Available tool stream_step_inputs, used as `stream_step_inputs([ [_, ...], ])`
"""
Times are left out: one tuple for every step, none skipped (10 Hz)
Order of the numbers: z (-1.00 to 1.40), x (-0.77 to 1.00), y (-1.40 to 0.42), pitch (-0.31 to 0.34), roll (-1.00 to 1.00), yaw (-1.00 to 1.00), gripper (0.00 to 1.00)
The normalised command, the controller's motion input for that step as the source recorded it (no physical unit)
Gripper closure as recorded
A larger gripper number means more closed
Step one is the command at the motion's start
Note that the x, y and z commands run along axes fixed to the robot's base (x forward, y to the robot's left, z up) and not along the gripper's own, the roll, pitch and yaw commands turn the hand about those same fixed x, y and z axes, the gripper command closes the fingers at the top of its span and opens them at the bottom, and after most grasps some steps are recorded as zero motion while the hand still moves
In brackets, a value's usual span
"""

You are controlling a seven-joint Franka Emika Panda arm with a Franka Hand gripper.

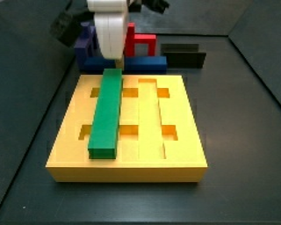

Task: Pick up the blue object. Move up. Move to above the board. Insert the blue object.
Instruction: Move up, then move to above the board.

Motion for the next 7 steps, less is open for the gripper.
stream_step_inputs([
  [0.6, -0.06, 0.03, 0.065, -0.03, -0.04, 1.0],
  [0.25, -0.01, 0.02, 0.064, -0.12, -0.02, 1.0],
  [1.4, 0.0, 0.0, 0.0, 0.0, 0.0, 1.0],
  [1.4, -0.01, 0.0, 0.014, 0.0, 0.01, 1.0],
  [1.4, -0.05, -0.01, 0.065, -0.04, 0.0, 1.0],
  [1.4, -0.02, 0.02, 0.043, -0.13, -0.02, 1.0],
  [1.4, 0.0, 0.01, 0.055, -0.13, -0.01, 1.0],
])
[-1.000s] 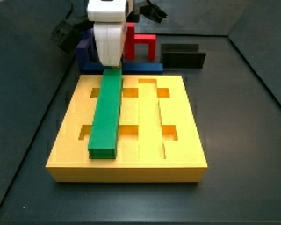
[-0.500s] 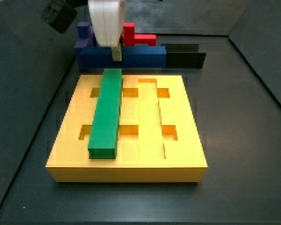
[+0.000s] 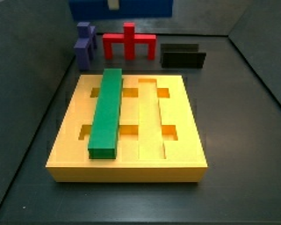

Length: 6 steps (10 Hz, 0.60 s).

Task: Pick up the blue object. Move up. Move to above the board. Insert the blue object.
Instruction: Move to above the board.

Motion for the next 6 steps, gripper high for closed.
stream_step_inputs([
  [1.4, 0.0, 0.0, 0.082, -0.09, -0.01, 1.0],
  [1.4, -0.03, 0.01, 0.076, -0.08, -0.01, 1.0],
  [0.46, 0.0, 0.02, 0.056, -0.09, -0.01, 1.0],
  [0.2, 0.02, 0.02, 0.048, -0.09, -0.01, 1.0],
  [0.34, 0.49, -1.4, 0.061, -0.01, 1.0, 1.0],
  [0.34, 0.47, -1.4, 0.063, 0.0, 1.0, 1.0],
])
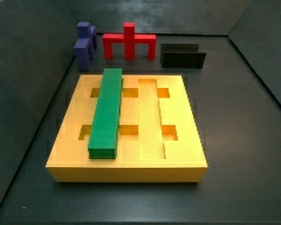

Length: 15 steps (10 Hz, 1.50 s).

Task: Pick up the blue object. Move up. Move to above the board. Insert the blue object.
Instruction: Move to above the board.

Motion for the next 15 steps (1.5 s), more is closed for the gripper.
stream_step_inputs([
  [0.33, 0.54, -1.4, 0.079, 0.01, 1.0, 1.0],
  [0.34, 0.65, -1.4, 0.092, 0.01, 1.0, 1.0],
  [0.2, 0.39, -0.81, 0.098, 0.01, 1.0, 1.0],
  [0.08, 0.19, -0.32, 0.104, 0.02, 1.0, 1.0],
  [0.05, 0.1, -0.16, 0.1, 0.01, 1.0, 1.0],
  [0.04, 0.04, -0.1, 0.099, 0.01, 1.0, 1.0],
  [0.04, 0.05, -0.08, 0.102, 0.01, 1.0, 1.0],
  [0.03, 0.06, -0.06, 0.111, 0.01, 1.0, 1.0],
  [0.03, 0.06, -0.05, 0.121, 0.01, 1.0, 1.0],
  [0.03, 0.06, -0.04, 0.131, 0.01, 1.0, 1.0],
  [0.03, 0.06, -0.04, 0.138, 0.01, 1.0, 1.0],
  [0.03, 0.07, -0.04, 0.16, 0.01, 1.0, 1.0],
  [0.03, 0.07, -0.03, 0.172, 0.01, 1.0, 1.0],
  [0.03, 0.07, -0.03, 0.197, 0.01, 1.0, 1.0],
  [0.03, 0.07, -0.03, 0.217, 0.01, 1.0, 1.0],
])
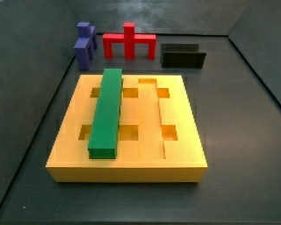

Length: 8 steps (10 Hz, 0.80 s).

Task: Pick up the blue object. Move up. Move to above the board. Insert the blue object.
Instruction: Move to above the board, then insert the blue object.

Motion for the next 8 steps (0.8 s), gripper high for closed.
stream_step_inputs([
  [0.02, 0.08, -0.03, 0.25, 0.02, 1.0, 1.0],
  [0.03, 0.07, -0.03, 0.273, 0.02, 1.0, 1.0],
  [0.03, 0.08, -0.03, 0.286, 0.03, 0.81, 1.0],
  [0.03, 0.08, -0.03, 0.261, 0.04, 0.64, 1.0],
  [0.03, 0.07, -0.02, 0.205, 0.04, 0.36, 1.0],
  [0.03, 0.07, -0.02, 0.164, 0.04, 0.21, 1.0],
  [-0.26, 0.0, -0.18, -0.019, -0.11, 0.0, 1.0],
  [-0.53, 0.0, -0.23, -0.077, -0.22, 0.0, 1.0],
])
